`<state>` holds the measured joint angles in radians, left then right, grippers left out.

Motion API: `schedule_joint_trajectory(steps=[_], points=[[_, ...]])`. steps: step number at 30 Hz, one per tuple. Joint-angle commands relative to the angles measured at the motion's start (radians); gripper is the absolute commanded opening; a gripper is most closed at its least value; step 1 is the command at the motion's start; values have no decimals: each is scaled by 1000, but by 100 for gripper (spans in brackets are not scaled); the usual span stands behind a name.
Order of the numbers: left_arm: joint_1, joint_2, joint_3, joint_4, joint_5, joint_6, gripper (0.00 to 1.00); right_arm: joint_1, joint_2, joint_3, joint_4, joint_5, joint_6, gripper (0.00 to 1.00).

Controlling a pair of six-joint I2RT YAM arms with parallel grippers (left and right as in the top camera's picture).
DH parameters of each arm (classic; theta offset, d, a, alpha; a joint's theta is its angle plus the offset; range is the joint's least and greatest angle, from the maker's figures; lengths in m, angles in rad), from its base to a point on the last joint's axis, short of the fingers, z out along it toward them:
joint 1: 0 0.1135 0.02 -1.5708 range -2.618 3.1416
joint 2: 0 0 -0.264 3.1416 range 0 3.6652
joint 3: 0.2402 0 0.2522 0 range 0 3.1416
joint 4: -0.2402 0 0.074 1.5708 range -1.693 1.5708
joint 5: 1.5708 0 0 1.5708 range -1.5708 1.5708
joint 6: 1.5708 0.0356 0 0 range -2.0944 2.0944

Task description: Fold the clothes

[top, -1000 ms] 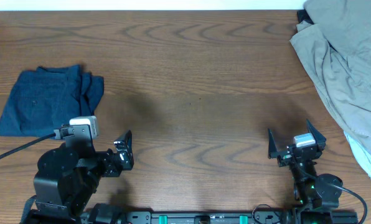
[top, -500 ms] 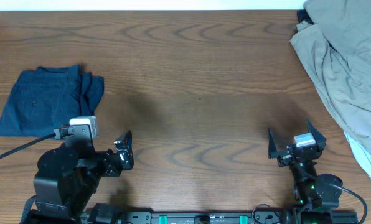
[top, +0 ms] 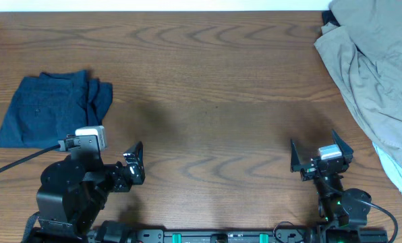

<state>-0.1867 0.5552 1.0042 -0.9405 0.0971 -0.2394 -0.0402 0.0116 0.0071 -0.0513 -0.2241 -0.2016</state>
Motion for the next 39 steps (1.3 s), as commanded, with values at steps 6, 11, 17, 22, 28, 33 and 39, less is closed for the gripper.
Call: schedule_joint_trajectory(steps=[6,11,17,22,28,33,39], points=[[42,-33,-51,-59,-79,47,98,13,-6,-2,-5,7,-13,99],[71,-151,-221,27,-115,48,98,13,-6,-2,-5,7,-13,99],[71,-363,-496,199,-122,47,98,13,-6,-2,-5,7,-13,99],[74,-482,-702,428,-137,47,98,13,-6,-2,-5,7,-13,99],[99,-553,-903,740,-137,57,98,13,-6,-2,-5,7,-13,99],[122,-554,-1000,972,-140,166,98,13,-6,-2,-5,7,-13,99],[126,-554,-1000,863,-128,212,98,13,-6,-2,-5,7,-13,99]])
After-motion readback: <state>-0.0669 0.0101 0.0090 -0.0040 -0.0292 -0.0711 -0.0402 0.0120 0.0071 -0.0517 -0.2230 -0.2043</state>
